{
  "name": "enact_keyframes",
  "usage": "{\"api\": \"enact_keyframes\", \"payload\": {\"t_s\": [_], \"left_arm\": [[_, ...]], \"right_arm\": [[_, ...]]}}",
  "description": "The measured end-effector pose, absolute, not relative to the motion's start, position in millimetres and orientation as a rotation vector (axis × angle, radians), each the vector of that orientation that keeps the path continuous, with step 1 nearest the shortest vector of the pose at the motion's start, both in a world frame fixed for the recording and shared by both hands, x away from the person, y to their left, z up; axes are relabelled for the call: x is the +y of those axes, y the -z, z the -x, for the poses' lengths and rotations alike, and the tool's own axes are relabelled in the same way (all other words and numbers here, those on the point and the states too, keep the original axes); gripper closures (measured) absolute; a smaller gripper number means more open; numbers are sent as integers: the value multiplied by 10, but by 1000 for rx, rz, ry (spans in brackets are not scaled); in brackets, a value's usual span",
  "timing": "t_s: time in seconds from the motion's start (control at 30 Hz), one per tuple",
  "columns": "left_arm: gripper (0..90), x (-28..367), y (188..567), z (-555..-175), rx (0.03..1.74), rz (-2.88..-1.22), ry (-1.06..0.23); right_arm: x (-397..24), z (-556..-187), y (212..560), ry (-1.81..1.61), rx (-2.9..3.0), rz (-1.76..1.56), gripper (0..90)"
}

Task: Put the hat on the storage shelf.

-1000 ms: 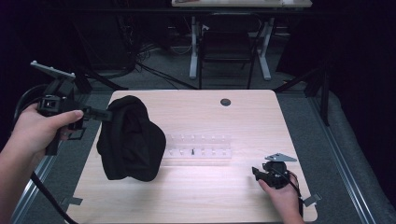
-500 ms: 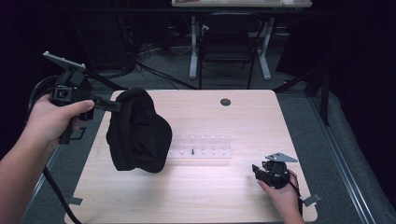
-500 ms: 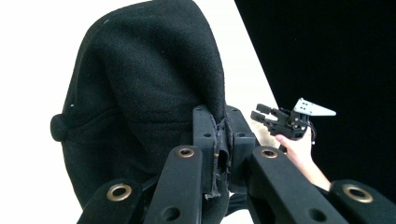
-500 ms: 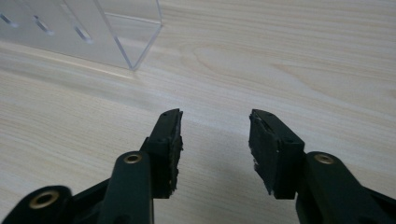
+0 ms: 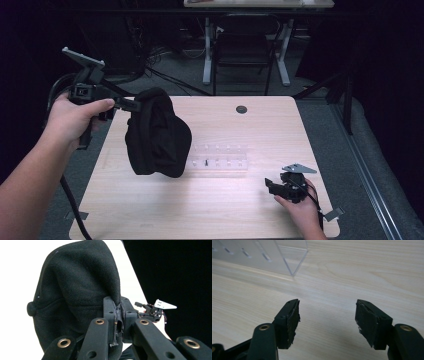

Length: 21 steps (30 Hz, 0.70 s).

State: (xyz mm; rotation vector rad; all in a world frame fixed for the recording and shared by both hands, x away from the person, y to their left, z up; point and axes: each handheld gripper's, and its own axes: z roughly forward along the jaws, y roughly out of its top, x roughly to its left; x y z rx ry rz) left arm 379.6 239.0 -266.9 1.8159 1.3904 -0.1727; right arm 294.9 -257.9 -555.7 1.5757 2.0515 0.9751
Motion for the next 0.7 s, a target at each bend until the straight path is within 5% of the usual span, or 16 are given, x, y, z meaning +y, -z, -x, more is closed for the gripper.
{"api": "enact_keyframes", "payload": {"t_s": [0.7], "left_arm": [[859,2124,2655,-3996,1397,-1793,176]], "right_arm": [[-2572,-2950,5583,-962,2072,-1554,394]]}}
